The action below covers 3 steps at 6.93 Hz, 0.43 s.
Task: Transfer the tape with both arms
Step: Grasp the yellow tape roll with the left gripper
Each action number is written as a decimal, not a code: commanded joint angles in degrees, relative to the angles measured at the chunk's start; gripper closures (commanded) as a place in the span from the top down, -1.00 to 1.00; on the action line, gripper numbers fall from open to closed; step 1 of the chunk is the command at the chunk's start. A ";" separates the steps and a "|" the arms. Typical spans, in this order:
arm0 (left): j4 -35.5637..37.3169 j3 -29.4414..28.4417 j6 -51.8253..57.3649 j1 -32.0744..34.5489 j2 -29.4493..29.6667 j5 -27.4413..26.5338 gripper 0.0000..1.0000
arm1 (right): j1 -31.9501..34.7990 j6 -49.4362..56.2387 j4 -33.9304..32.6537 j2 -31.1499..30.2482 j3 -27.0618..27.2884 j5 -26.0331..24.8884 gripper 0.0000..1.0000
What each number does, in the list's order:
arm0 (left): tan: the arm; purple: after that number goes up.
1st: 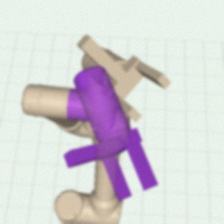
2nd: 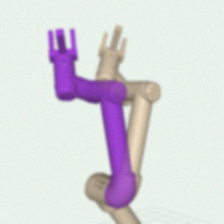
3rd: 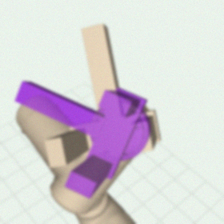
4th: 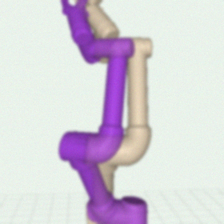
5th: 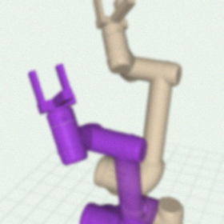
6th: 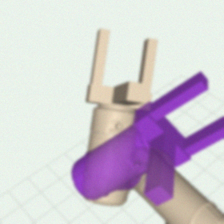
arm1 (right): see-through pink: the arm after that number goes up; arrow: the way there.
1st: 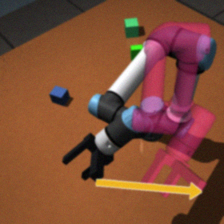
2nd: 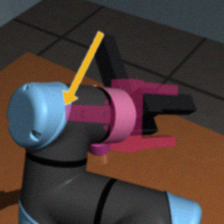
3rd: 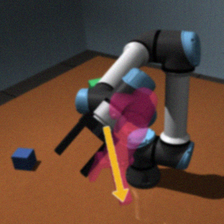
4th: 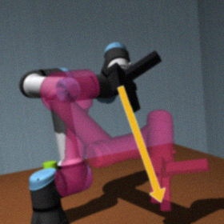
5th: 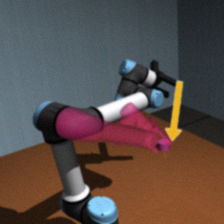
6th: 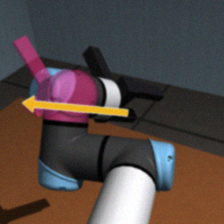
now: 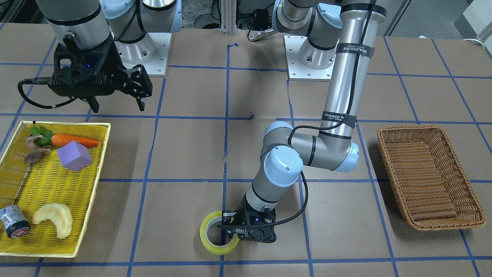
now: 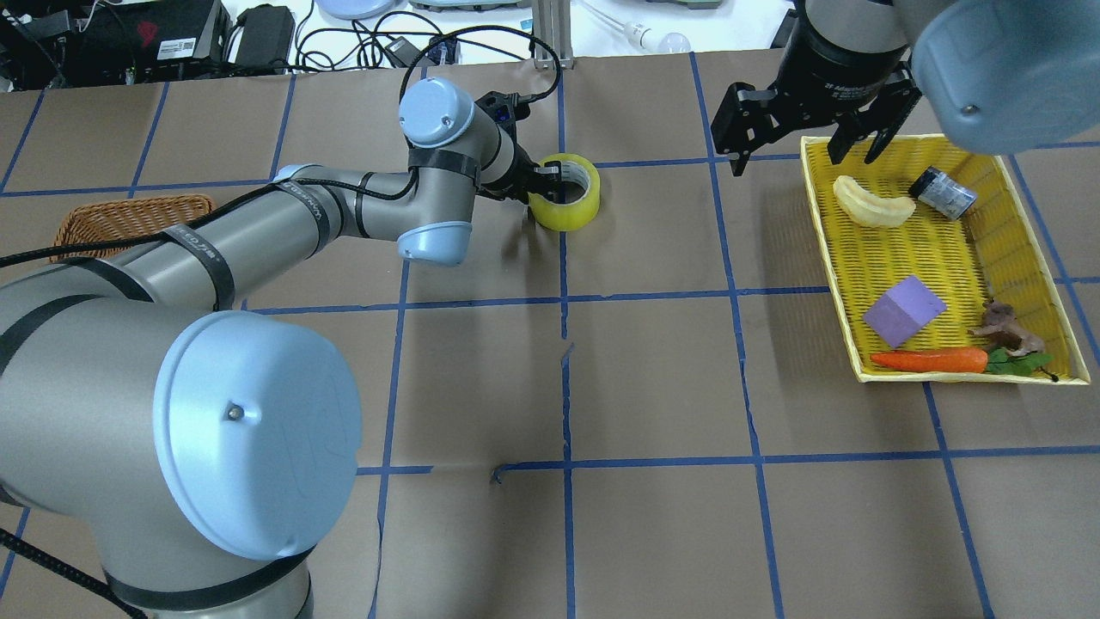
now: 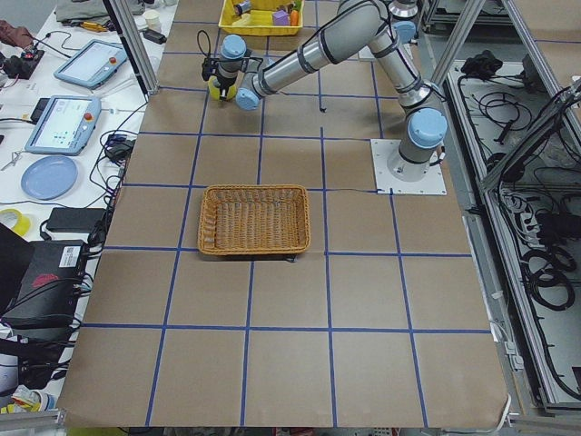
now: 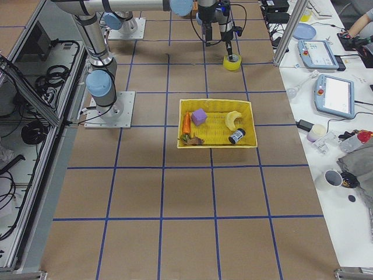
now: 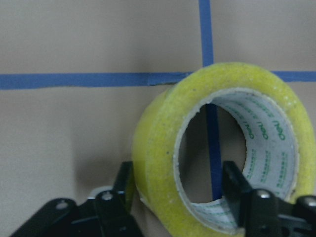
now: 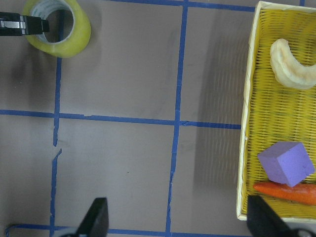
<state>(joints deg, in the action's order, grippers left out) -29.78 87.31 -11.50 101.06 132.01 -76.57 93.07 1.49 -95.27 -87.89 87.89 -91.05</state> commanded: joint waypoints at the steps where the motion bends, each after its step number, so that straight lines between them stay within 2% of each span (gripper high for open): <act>1: -1.23 -0.04 0.25 0.01 -1.74 -0.51 -1.00 | 0.09 0.00 0.00 0.00 -0.09 0.00 1.00; 3: -8.68 -0.48 2.95 -1.47 -6.47 -5.48 -1.00 | 0.00 0.00 0.00 0.00 0.09 -0.09 1.00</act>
<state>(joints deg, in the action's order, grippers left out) -34.47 87.01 -10.48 100.56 128.34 -79.05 93.13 1.49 -95.24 -87.89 87.89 -91.08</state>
